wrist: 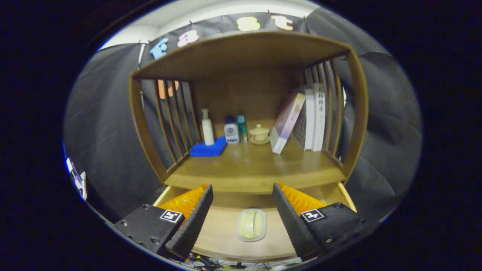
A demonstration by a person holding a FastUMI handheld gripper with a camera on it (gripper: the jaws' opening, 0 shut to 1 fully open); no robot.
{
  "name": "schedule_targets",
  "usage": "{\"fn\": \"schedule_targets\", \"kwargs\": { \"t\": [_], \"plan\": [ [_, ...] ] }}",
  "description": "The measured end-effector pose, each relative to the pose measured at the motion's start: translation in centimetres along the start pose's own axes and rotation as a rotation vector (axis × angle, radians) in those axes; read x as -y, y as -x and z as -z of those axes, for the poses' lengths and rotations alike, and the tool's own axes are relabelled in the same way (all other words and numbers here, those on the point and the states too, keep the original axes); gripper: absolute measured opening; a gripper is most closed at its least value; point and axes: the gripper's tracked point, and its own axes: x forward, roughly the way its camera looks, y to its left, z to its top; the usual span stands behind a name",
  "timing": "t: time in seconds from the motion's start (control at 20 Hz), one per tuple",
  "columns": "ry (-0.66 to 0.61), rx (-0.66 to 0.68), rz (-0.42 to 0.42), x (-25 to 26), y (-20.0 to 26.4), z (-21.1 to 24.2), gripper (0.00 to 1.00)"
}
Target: Pull open the drawer, take out the items inside it, and place them on the countertop above the cabinet.
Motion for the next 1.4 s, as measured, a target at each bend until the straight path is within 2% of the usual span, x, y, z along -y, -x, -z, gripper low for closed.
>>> {"fn": "schedule_targets", "kwargs": {
  "t": [0.2, 0.4, 0.7, 0.9, 1.0, 1.05, 1.15, 1.4],
  "plan": [
    [0.005, -0.230, 0.024, 0.3, -4.7, 3.7, 0.97],
    [-0.024, -0.448, 0.037, 0.5, -7.5, 7.3, 0.89],
    [0.028, -0.664, 0.106, 1.5, -9.4, 11.8, 0.64],
    [0.020, -0.710, 0.138, 1.9, -9.9, 12.7, 0.53],
    [0.016, -0.713, 0.161, 2.6, -10.2, 13.1, 0.41],
    [0.012, -0.712, 0.164, 2.7, -10.1, 12.9, 0.29],
    [0.025, -0.699, 0.153, 2.6, -10.2, 12.9, 0.23],
    [0.044, -0.675, 0.119, 1.8, -7.9, 12.1, 0.21]
  ]
}}
